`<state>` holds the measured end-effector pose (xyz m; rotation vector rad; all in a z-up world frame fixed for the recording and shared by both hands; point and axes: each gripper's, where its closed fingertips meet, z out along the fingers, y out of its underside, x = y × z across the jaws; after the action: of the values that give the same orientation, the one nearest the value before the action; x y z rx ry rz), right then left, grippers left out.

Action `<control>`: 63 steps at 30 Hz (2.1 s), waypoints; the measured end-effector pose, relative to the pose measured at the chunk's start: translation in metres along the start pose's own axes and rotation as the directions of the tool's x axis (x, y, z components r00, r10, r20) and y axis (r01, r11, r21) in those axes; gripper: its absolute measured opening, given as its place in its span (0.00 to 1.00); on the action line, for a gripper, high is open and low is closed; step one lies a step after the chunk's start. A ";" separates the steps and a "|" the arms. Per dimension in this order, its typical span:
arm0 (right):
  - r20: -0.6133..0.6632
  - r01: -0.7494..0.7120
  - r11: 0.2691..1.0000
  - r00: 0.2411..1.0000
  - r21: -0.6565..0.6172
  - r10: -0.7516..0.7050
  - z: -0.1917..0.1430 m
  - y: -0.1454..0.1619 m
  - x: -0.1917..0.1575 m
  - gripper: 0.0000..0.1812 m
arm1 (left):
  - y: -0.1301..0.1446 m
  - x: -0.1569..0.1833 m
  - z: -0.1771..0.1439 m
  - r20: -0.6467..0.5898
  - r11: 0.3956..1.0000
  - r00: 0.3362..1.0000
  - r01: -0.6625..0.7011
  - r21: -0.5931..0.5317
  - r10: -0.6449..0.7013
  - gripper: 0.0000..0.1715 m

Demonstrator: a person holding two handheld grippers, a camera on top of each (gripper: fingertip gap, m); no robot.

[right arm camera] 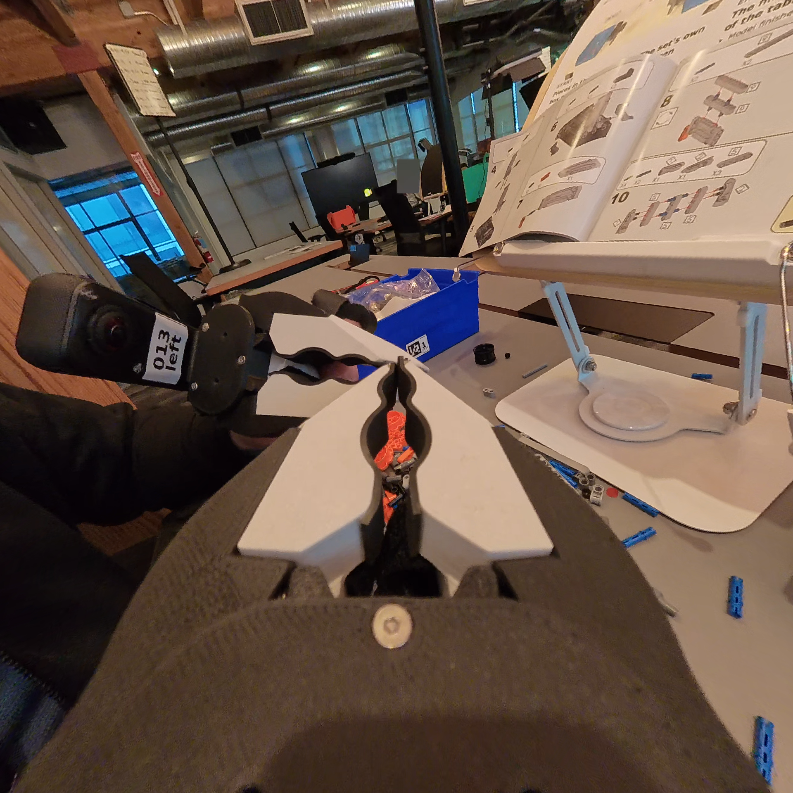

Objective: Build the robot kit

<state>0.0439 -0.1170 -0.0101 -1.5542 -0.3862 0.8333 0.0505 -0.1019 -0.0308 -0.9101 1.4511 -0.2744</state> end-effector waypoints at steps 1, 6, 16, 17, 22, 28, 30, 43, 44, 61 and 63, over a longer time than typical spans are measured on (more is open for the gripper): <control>-0.009 0.005 1.000 1.000 -0.001 -0.005 0.000 0.000 0.001 0.00 | 0.001 0.000 0.000 -0.001 1.000 1.000 -0.005 -0.004 0.005 0.01; -0.083 0.065 0.996 0.994 -0.058 -0.070 0.001 0.006 0.006 0.07 | -0.001 0.001 0.000 0.014 0.998 0.999 -0.053 -0.022 0.053 0.01; -0.073 0.063 0.995 0.995 -0.079 -0.068 0.001 0.008 0.003 0.01 | -0.008 0.006 -0.001 0.028 0.994 0.994 -0.106 -0.014 0.107 0.01; -0.056 0.041 0.997 0.997 -0.065 -0.045 0.000 0.006 0.002 0.01 | -0.010 0.005 -0.002 0.027 0.996 0.995 -0.094 0.000 0.094 0.01; 0.028 -0.030 1.000 0.999 -0.007 0.031 -0.007 -0.001 -0.006 0.01 | -0.009 -0.001 -0.005 0.013 0.997 0.998 -0.066 0.043 0.066 0.06; 0.050 -0.039 0.999 0.998 -0.017 0.040 -0.010 0.001 -0.008 0.02 | -0.012 0.011 -0.003 -0.014 0.994 0.995 -0.094 0.050 0.095 0.01; 0.051 -0.030 0.999 0.998 -0.018 0.031 -0.010 0.002 -0.009 0.01 | -0.012 0.010 -0.003 -0.010 0.994 0.996 -0.093 0.053 0.094 0.00; 0.093 -0.092 0.995 0.992 0.036 0.089 -0.019 -0.004 -0.009 0.01 | -0.019 0.011 -0.006 -0.051 0.993 0.999 -0.012 0.113 0.018 0.07; 0.098 -0.098 0.995 0.991 0.037 0.094 -0.019 -0.004 -0.009 0.01 | -0.019 0.012 -0.006 -0.060 0.993 0.998 -0.002 0.114 0.009 0.09; 0.018 0.003 0.999 1.000 -0.052 -0.002 -0.017 0.011 -0.007 0.02 | -0.023 0.022 -0.005 -0.052 0.993 0.995 -0.077 0.092 0.082 0.01; 0.022 0.002 0.998 1.000 -0.058 -0.001 -0.017 0.011 -0.007 0.02 | -0.023 0.022 -0.005 -0.047 0.992 0.995 -0.089 0.087 0.093 0.01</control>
<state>0.0485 -0.1364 -0.0193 -1.5992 -0.4314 0.8451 0.0578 -0.1331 -0.0306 -0.7706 1.5123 -0.2913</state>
